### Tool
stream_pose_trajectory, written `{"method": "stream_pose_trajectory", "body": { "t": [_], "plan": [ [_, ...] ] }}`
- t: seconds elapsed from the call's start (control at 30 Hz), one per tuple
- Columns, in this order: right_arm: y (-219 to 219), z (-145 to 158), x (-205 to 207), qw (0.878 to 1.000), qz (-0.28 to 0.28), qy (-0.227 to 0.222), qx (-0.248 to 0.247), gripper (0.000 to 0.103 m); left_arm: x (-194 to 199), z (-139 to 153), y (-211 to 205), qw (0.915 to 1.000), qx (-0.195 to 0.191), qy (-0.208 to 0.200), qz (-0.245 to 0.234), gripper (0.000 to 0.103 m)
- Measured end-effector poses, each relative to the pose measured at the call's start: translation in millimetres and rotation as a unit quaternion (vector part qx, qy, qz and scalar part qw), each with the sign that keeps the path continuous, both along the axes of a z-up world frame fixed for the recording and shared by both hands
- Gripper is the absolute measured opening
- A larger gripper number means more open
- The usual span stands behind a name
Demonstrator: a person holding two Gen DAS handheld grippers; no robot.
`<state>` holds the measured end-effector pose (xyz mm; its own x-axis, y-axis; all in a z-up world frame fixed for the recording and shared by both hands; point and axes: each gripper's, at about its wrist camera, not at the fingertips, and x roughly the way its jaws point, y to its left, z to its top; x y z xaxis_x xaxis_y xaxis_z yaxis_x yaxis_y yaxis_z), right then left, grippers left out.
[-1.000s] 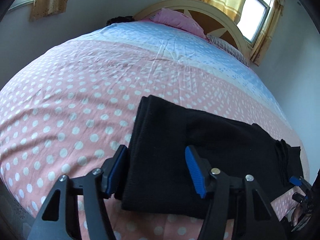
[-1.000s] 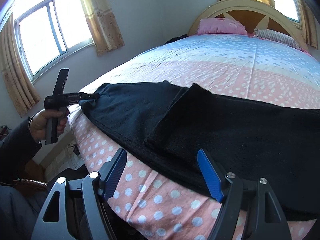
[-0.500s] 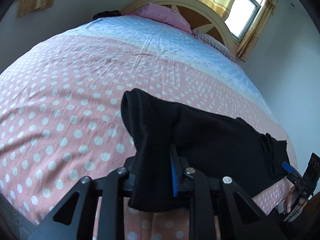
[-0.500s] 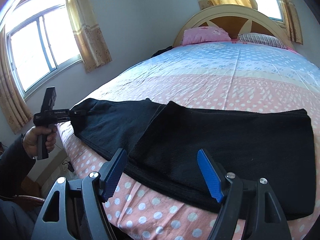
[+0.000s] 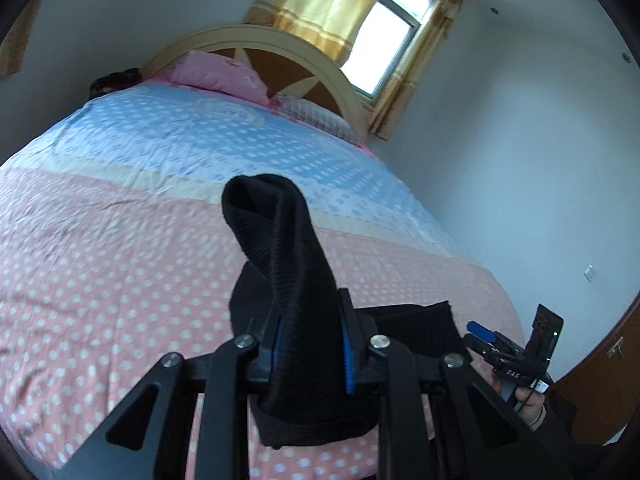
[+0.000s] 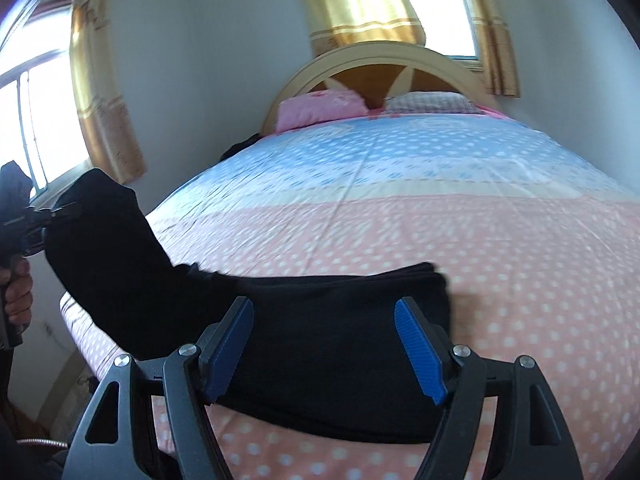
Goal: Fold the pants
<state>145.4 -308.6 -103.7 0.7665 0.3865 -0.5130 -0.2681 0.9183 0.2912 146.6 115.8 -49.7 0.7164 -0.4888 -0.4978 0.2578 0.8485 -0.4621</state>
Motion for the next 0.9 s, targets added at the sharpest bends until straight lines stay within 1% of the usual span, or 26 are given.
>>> {"method": "stream_pose_trajectory", "body": {
  "t": [0.13, 0.23, 0.3, 0.4, 0.43, 0.5, 0.53, 0.63, 0.7, 0.77, 0.83, 0.9],
  "plan": [
    [-36.1, -10.0, 5.8, 0.998, -0.056, 0.023, 0.016, 0.074, 13.7, 26.2, -66.4, 0.9974, 0.007, -0.02, -0.07, 0.023],
    [-62.9, -24.3, 14.3, 0.993, -0.103, 0.051, 0.038, 0.074, 26.2, 35.4, -109.9, 0.9933, 0.018, -0.019, -0.113, 0.023],
    [-77.8, -31.2, 17.7, 0.988, -0.128, 0.065, 0.055, 0.074, 32.9, 35.7, -132.0, 0.991, 0.026, -0.019, -0.13, 0.023],
    [-96.2, -39.0, 19.8, 0.981, -0.16, 0.081, 0.07, 0.075, 44.9, 24.1, -169.7, 0.987, 0.052, -0.005, -0.152, 0.023],
    [-100.4, -40.3, 20.2, 0.98, -0.166, 0.083, 0.074, 0.075, 49.3, 16.4, -185.3, 0.985, 0.069, 0.001, -0.158, 0.023],
    [-104.1, -41.8, 19.7, 0.978, -0.171, 0.086, 0.078, 0.075, 58.1, -0.2, -207.8, 0.9812, 0.088, 0.018, -0.17, 0.023],
    [-105.1, -42.6, 20.0, 0.978, -0.171, 0.086, 0.081, 0.075, 58.5, -8.0, -212.1, 0.9799, 0.092, 0.025, -0.175, 0.023],
    [-105.1, -45.7, 22.3, 0.978, -0.167, 0.089, 0.088, 0.075, 67.3, -38.1, -240.9, 0.9738, 0.121, 0.052, -0.185, 0.023],
    [-103.6, -47.8, 23.6, 0.978, -0.158, 0.094, 0.098, 0.075, 70.6, -54.7, -260.2, 0.969, 0.129, 0.072, -0.199, 0.023],
    [-102.2, -49.5, 25.4, 0.978, -0.153, 0.096, 0.101, 0.075, 72.6, -68.6, -271.0, 0.9663, 0.14, 0.085, -0.199, 0.023],
    [-102.3, -51.1, 26.0, 0.978, -0.149, 0.096, 0.108, 0.075, 72.3, -75.6, -280.4, 0.9643, 0.154, 0.084, -0.198, 0.025],
    [-106.0, -52.7, 26.1, 0.977, -0.148, 0.097, 0.122, 0.075, 68.7, -74.0, -291.6, 0.9638, 0.163, 0.081, -0.195, 0.028]
  ]
}}
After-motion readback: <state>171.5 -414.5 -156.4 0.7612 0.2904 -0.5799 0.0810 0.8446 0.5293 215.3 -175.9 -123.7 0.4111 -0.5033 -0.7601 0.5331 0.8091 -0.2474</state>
